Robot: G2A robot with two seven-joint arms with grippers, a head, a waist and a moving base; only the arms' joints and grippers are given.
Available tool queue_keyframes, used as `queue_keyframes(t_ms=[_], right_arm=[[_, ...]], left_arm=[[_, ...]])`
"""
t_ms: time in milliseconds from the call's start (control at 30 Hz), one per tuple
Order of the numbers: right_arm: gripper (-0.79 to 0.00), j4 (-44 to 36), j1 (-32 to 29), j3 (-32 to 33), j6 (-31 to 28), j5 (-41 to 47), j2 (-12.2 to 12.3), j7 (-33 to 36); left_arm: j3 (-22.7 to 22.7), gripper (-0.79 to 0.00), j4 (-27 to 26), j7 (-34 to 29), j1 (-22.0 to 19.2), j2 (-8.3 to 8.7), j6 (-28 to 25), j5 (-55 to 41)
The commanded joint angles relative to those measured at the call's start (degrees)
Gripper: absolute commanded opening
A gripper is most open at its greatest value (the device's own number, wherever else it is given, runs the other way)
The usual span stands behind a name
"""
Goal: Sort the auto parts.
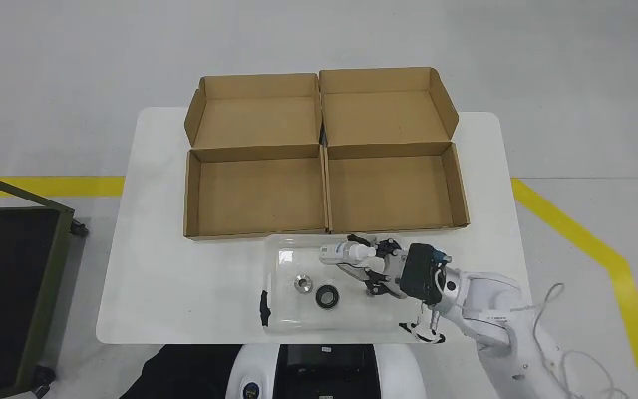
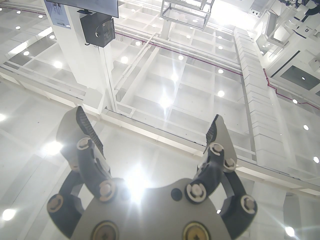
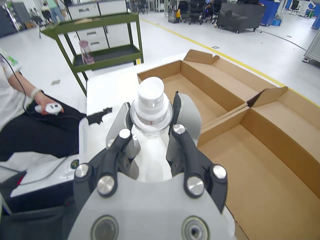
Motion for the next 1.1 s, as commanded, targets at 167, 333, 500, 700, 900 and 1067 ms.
queue_keyframes(t_ms=[167, 333, 500, 700, 900, 1067], right_arm=[[-0.785, 0.07, 3.43, -0.22, 2.89, 11.3, -0.34, -0.42], [-0.785, -1.76, 4.11, 1.63, 3.3, 16.61, -0.28, -1.6], [-0.785, -4.66, 3.24, 4.12, 3.85, 17.72, -0.29, -5.4], [-0.785, -5.44, 3.06, 5.99, 4.56, 20.29, -0.3, -7.01], [-0.785, -5.99, 2.52, 7.38, 5.27, 21.33, -0.36, -8.34], [-0.785, -6.3, 2.1, 8.52, 5.55, 21.13, -0.42, -9.54]], left_arm=[[0.0, 0.0, 0.0, 0.0, 0.0, 0.0, 0.0, 0.0], [0.0, 0.0, 0.0, 0.0, 0.0, 0.0, 0.0, 0.0], [0.0, 0.0, 0.0, 0.0, 0.0, 0.0, 0.0, 0.0], [0.0, 0.0, 0.0, 0.0, 0.0, 0.0, 0.0, 0.0], [0.0, 0.0, 0.0, 0.0, 0.0, 0.0, 0.0, 0.0], [0.0, 0.0, 0.0, 0.0, 0.0, 0.0, 0.0, 0.0]])
